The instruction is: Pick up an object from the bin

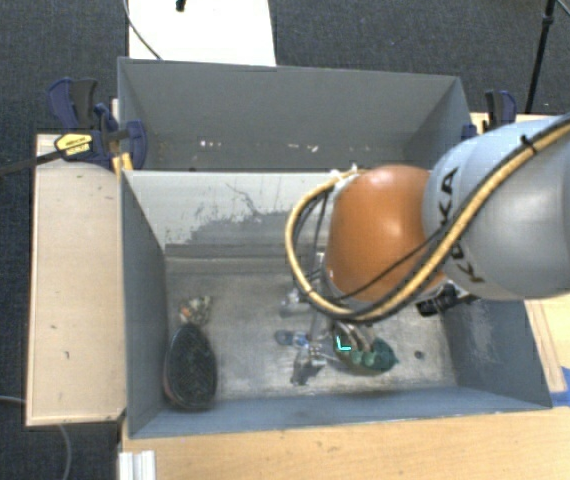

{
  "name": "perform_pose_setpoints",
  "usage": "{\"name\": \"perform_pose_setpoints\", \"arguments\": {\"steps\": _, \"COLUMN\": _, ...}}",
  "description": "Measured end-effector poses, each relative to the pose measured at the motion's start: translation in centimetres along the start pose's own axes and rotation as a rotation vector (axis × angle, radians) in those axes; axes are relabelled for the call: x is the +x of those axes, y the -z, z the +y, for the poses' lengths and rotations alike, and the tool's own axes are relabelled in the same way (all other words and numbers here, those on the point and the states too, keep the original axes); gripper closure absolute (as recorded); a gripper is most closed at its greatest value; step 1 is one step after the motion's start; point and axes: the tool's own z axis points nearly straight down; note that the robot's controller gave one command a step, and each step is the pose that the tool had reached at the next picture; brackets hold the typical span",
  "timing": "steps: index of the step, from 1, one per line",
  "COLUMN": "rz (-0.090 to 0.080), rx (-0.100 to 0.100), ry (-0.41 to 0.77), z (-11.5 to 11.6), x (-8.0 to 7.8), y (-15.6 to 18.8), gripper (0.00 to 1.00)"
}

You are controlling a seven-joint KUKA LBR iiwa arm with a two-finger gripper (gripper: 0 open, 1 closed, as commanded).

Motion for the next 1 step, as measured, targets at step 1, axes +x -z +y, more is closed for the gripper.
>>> {"name": "perform_pose_setpoints", "arguments": {"steps": 1, "rz": -0.012, "rx": -0.002, "ry": 0.009, "z": -4.05, "x": -4.88, "y": -8.1, "gripper": 0.0}}
